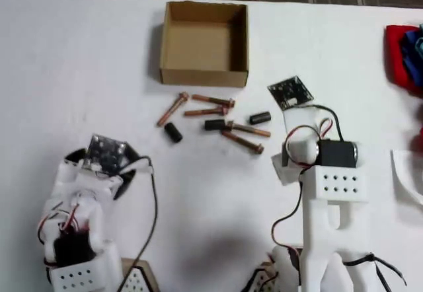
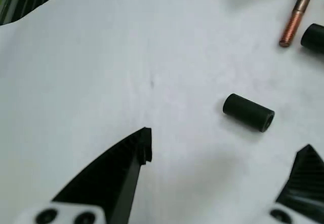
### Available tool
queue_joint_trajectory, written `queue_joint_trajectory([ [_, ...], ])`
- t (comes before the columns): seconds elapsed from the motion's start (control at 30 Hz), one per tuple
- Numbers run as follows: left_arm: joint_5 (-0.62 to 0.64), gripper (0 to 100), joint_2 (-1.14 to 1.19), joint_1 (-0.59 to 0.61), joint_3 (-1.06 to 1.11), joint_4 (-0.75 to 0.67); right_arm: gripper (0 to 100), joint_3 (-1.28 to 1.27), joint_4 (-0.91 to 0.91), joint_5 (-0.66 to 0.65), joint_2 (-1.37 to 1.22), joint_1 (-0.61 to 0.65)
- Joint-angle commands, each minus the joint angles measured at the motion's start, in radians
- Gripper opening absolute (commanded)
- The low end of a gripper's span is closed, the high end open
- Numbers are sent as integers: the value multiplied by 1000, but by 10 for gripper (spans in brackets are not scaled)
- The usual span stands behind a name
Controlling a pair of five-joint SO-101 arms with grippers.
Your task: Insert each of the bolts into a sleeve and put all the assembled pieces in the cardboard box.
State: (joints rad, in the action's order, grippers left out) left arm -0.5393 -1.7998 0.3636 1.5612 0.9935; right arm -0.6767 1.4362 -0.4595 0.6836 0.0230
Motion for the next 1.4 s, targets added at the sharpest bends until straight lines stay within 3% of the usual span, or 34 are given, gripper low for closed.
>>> queue_joint_trajectory([
  [0.0, 9, 430, -20, -32, -50, 20, 22, 5, -12, 0, 36, -10],
  [0.43, 72, 431, -23, -97, -51, 31, 22, 5, -8, 2, 38, -10],
  [0.67, -43, 413, -23, -98, -28, 84, 22, 5, -7, 2, 38, -10],
  [0.73, -44, 335, -23, -98, -28, 101, 22, 5, -12, 2, 38, -10],
  [0.9, 18, 31, -23, -97, -36, 97, 22, 5, -12, 2, 38, -10],
  [0.93, 34, 18, -23, -97, -42, 97, 22, 5, -12, 2, 38, -10],
  [1.17, 43, 270, 77, -98, -117, 57, 22, 5, -10, 2, 38, -10],
  [1.27, 71, 256, 336, -97, -232, -14, 22, 5, -8, 2, 38, -10],
  [1.37, 167, 239, 724, -101, -495, -21, 22, 5, -5, 2, 38, -10],
])
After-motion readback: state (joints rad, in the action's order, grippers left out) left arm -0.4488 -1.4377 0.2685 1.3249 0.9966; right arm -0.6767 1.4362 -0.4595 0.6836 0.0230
